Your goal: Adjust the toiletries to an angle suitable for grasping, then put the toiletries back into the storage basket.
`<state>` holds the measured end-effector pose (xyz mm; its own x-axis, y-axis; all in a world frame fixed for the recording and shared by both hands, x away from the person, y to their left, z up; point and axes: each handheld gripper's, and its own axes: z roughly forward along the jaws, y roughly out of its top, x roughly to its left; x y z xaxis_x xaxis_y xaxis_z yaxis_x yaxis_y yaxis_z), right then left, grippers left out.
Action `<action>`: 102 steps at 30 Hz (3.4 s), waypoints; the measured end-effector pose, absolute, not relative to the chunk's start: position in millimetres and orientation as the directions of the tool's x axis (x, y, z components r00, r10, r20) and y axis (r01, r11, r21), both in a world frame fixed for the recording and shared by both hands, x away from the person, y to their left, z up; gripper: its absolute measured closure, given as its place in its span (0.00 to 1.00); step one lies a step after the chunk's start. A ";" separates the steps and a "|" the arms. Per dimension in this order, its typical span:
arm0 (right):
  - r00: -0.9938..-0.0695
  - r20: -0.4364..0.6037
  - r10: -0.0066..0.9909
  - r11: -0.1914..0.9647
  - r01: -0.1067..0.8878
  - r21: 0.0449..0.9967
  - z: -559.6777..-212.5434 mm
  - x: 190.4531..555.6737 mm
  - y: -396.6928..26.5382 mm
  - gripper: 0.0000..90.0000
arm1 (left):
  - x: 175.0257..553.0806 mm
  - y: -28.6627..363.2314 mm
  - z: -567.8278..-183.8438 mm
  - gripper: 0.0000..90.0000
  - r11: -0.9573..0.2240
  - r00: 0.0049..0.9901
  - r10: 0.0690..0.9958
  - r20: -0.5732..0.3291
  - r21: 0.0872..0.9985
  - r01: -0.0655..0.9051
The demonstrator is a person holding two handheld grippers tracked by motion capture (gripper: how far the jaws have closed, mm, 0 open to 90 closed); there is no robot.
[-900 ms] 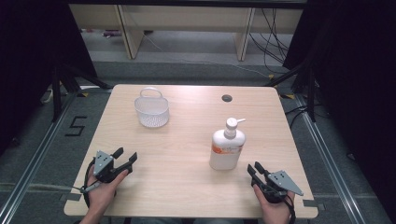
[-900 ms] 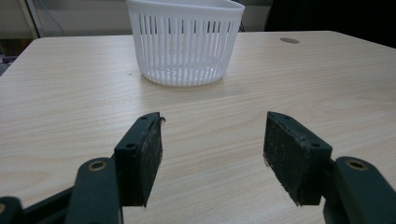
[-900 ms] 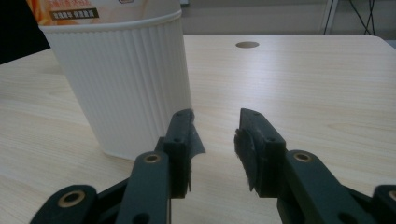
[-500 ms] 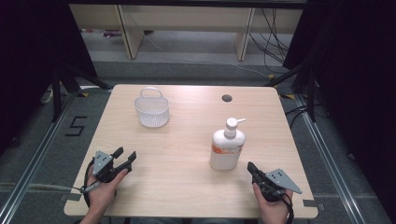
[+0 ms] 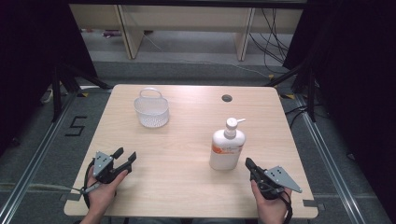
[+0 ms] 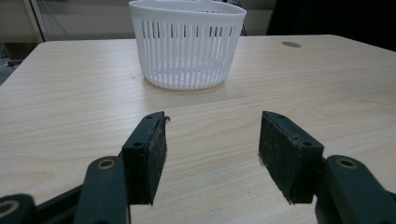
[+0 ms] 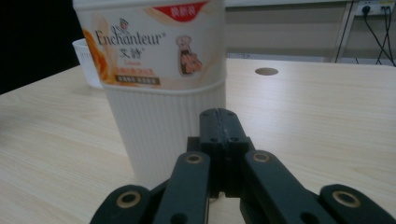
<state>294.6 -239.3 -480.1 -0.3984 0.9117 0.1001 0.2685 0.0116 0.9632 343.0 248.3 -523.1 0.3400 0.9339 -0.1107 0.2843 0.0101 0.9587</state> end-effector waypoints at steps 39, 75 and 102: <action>-0.403 0.085 0.911 0.031 0.272 0.962 -460.0 309.4 -220.7 1.00 | 342.0 247.2 -523.5 0.46 -0.004 0.359 0.928 -0.098 0.962 0.273; -0.382 0.067 0.922 0.042 0.270 0.962 -467.8 314.9 -227.0 0.82 | 337.3 232.7 -507.9 0.46 0.001 0.408 0.908 -0.098 0.973 0.229; -0.189 0.112 0.976 -0.045 0.327 0.944 -500.0 316.1 -255.1 0.48 | 344.4 81.4 -421.5 0.42 -0.083 0.674 0.737 0.038 0.996 0.034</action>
<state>316.1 -255.1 -500.0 -0.1890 0.9756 0.1116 0.3272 -0.0446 0.9439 344.4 81.4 -421.5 0.6743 0.7375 0.0382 0.0340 -0.0826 0.9960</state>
